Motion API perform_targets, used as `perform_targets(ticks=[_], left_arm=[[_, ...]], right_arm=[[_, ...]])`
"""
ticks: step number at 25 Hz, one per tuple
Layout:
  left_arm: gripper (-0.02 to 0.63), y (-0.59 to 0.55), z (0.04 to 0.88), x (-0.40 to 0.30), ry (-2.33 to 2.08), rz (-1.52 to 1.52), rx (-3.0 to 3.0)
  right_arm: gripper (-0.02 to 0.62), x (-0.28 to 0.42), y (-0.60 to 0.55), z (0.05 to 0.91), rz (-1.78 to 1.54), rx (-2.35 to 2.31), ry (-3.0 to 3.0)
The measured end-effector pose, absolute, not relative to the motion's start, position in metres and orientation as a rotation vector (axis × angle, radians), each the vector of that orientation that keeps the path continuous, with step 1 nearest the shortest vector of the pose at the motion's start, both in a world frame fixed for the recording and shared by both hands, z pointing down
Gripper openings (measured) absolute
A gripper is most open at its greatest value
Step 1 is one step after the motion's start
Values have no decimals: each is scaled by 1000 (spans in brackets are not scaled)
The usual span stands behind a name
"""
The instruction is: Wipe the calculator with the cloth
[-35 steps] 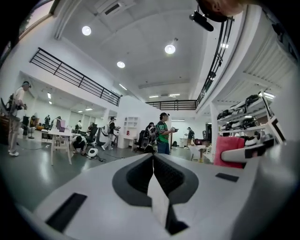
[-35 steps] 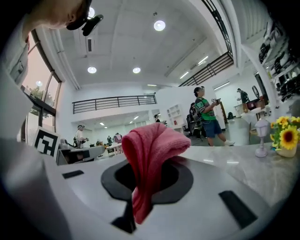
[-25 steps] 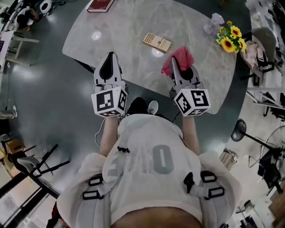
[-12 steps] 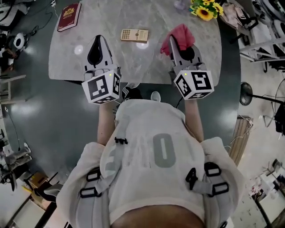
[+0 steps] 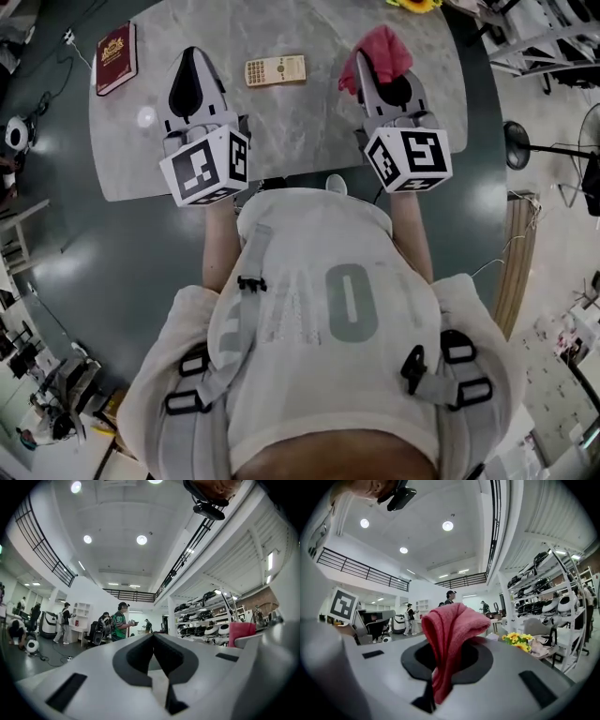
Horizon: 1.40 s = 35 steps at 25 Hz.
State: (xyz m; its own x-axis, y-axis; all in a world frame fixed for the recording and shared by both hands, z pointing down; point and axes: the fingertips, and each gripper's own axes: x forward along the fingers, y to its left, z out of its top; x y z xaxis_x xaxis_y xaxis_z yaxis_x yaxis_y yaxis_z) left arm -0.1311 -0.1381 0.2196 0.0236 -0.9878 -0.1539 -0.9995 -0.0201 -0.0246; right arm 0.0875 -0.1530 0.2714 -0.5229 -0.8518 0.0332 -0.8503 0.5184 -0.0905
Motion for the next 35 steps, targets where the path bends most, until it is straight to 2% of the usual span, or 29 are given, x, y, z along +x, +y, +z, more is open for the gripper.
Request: perform_targets(ticks=[18, 21, 22, 24, 25, 26, 28, 35], left_arm=[[21, -170, 218, -158, 2035, 261, -2254], [35, -169, 212, -151, 1915, 293, -2327], [96, -168, 209, -147, 1841, 312, -2371], [337, -169, 205, -138, 1695, 326, -2455], [432, -170, 205, -135, 1644, 308, -2484], [459, -170, 207, -133, 1612, 275, -2501], [471, -171, 211, -131, 1593, 207, -2511], [472, -170, 231, -128, 1573, 86, -2557]], right_arm=[[55, 60, -184, 276, -137, -1626, 2734], [55, 61, -185, 279, -144, -1633, 2737], [55, 61, -185, 280, -147, -1635, 2738], [55, 59, -187, 282, -155, -1632, 2741], [55, 58, -188, 283, -159, -1630, 2742], [55, 58, -188, 283, -163, -1628, 2744], [55, 57, -188, 285, -170, -1621, 2750], [55, 51, -189, 291, -189, -1604, 2767]])
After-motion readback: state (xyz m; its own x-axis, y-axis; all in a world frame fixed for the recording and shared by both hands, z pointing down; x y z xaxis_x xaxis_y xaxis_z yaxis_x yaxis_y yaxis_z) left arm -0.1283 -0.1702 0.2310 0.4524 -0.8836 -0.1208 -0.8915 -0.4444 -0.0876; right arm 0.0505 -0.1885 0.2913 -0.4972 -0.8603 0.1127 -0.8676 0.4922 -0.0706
